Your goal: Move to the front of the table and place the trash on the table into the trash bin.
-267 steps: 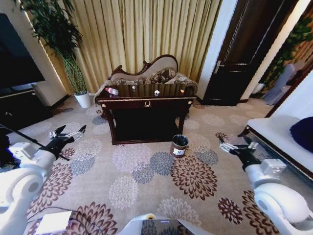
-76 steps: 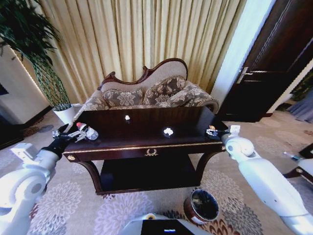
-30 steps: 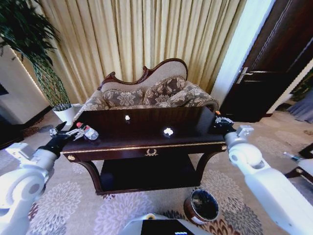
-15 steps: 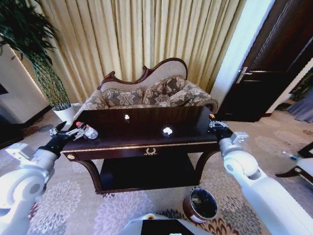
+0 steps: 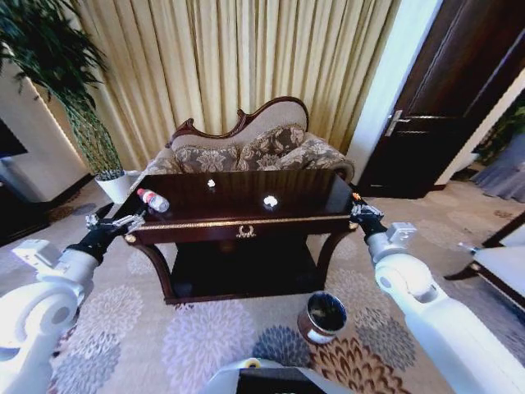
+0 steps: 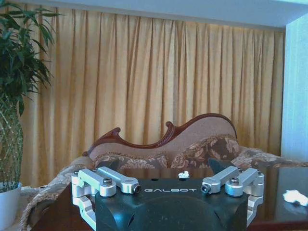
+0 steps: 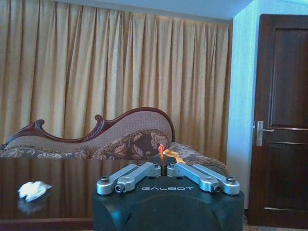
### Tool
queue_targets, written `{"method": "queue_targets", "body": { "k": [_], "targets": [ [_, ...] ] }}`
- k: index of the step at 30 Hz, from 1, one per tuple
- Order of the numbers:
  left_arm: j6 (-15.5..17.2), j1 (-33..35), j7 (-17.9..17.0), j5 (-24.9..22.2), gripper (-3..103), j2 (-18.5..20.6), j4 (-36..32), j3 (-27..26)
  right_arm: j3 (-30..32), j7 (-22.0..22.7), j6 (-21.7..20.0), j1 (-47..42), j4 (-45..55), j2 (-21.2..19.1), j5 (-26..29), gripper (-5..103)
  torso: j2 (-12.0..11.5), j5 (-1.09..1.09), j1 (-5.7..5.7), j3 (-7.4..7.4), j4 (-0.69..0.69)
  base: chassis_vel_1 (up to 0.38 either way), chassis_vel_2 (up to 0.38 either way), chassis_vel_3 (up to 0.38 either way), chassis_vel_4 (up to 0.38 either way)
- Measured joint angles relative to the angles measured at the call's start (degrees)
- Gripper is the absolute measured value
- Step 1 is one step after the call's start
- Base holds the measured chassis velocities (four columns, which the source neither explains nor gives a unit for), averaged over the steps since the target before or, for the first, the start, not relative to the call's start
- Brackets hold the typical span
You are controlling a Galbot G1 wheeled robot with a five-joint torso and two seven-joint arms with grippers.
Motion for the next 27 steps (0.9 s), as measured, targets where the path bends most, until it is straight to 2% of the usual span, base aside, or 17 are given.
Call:
{"method": "queue_targets", "body": {
  "k": [8,14,19,20,22,23,27],
  "targets": [
    [0.0,0.1,0.0,0.0,100,-0.1,0.2,0.1,-0.4,-0.1,0.5,0.0,-0.7,0.0,0.0,1,0.0,0.00,-0.01,0.00,0.00,0.197,-0.196,-0.208,0.172],
    [0.0,-0.1,0.0,0.0,100,-0.1,0.2,0.4,-0.8,-0.6,0.4,-0.5,-1.0,0.5,-0.1,1,0.0,-0.01,0.01,0.01,0.01,0.027,-0.035,-0.015,0.027],
    [0.0,-0.2,0.0,0.0,100,-0.2,0.2,0.4,-1.1,-0.9,-2.3,-4.8,-3.8,2.7,-2.5,1,0.0,0.00,0.07,0.03,0.01,0.000,0.000,0.000,0.000],
    [0.0,-0.2,-0.1,0.0,100,-0.3,0.3,0.4,-1.2,-0.9,-4.5,-6.8,-5.6,3.8,-3.2,1,0.0,0.01,0.07,0.03,0.00,0.000,0.000,0.000,0.000],
    [0.0,-0.3,-0.1,0.0,100,-0.3,0.3,0.4,-1.3,-0.8,-5.7,-7.7,-6.5,4.4,-3.3,1,0.0,0.01,0.06,0.02,-0.01,0.000,0.000,0.000,0.000],
    [0.0,-0.5,-0.1,0.0,100,-0.4,0.4,0.4,-1.6,-0.8,-8.7,-9.2,-8.8,5.9,-3.6,1,0.0,0.00,0.02,0.00,-0.02,0.000,0.000,0.000,0.000],
    [0.0,-0.6,-0.1,0.0,100,-0.4,0.4,0.5,-2.7,-0.8,-9.6,-9.9,-12.9,7.9,-5.3,1,0.0,-0.01,0.01,0.00,-0.01,0.000,0.000,0.000,0.000]
  ]
}}
